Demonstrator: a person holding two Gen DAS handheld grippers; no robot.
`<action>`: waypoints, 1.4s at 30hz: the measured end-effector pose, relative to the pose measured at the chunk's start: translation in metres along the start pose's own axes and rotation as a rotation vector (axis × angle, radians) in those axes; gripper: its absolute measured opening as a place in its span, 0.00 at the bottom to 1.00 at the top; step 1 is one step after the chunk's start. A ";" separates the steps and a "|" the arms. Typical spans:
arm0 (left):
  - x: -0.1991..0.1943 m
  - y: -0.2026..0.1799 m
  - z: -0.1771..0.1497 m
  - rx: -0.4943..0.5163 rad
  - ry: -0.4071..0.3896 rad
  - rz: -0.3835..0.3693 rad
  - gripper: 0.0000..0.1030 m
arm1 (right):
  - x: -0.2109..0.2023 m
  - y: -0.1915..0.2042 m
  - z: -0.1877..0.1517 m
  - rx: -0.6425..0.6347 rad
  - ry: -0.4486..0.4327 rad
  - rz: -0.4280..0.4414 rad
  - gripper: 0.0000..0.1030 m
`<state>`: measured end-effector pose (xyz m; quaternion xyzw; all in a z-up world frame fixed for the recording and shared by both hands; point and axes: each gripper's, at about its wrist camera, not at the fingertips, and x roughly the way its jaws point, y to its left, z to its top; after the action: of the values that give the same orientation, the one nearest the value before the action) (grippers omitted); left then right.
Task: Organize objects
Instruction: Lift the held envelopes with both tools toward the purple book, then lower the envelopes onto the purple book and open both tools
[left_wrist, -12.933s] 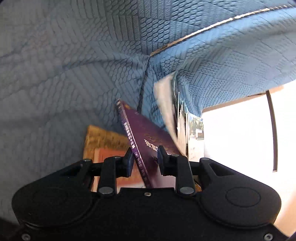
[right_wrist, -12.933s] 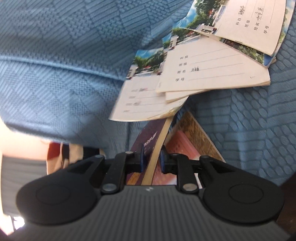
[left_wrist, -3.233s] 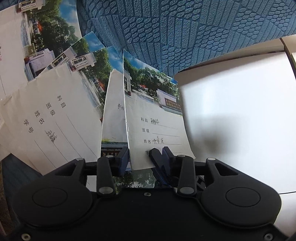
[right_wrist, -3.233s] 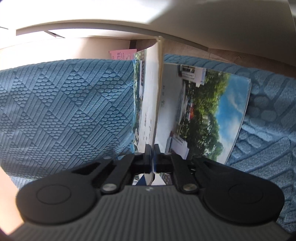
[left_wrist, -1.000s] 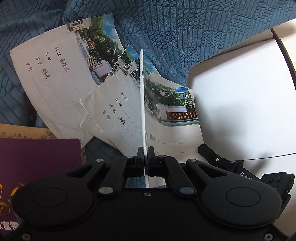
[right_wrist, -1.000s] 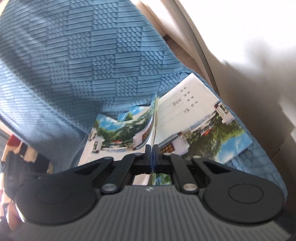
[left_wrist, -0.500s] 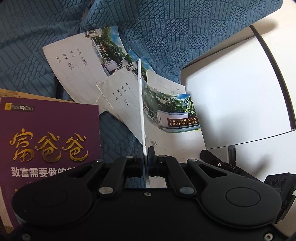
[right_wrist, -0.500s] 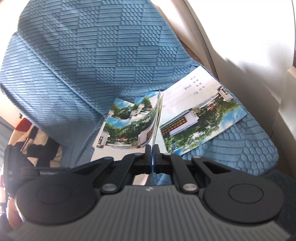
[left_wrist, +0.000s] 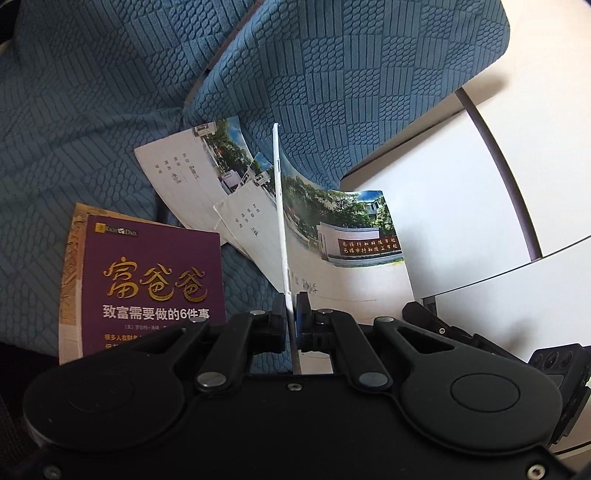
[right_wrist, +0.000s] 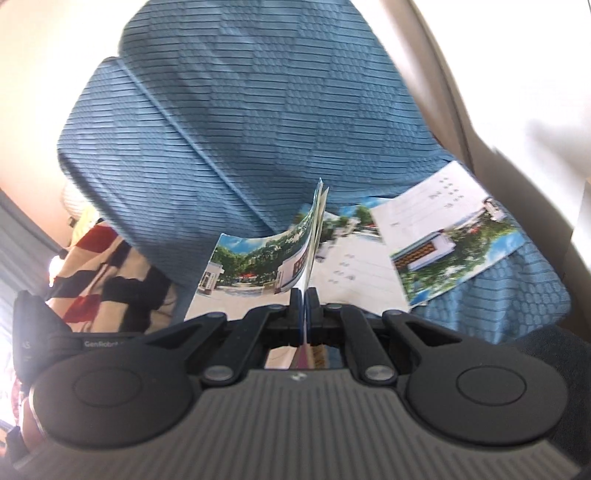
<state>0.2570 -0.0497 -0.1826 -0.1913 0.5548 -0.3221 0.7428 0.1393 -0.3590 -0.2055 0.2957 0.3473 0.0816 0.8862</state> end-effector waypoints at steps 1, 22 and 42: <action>-0.007 0.001 0.000 -0.002 -0.008 0.001 0.03 | -0.001 0.005 -0.001 0.000 0.002 0.007 0.04; -0.079 0.061 -0.029 -0.076 -0.153 0.032 0.04 | 0.020 0.054 -0.043 -0.055 0.060 0.095 0.04; -0.008 0.112 -0.059 -0.080 -0.064 0.187 0.06 | 0.074 0.025 -0.089 -0.062 0.164 0.020 0.04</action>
<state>0.2298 0.0404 -0.2668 -0.1783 0.5588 -0.2227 0.7787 0.1374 -0.2714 -0.2851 0.2638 0.4131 0.1250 0.8626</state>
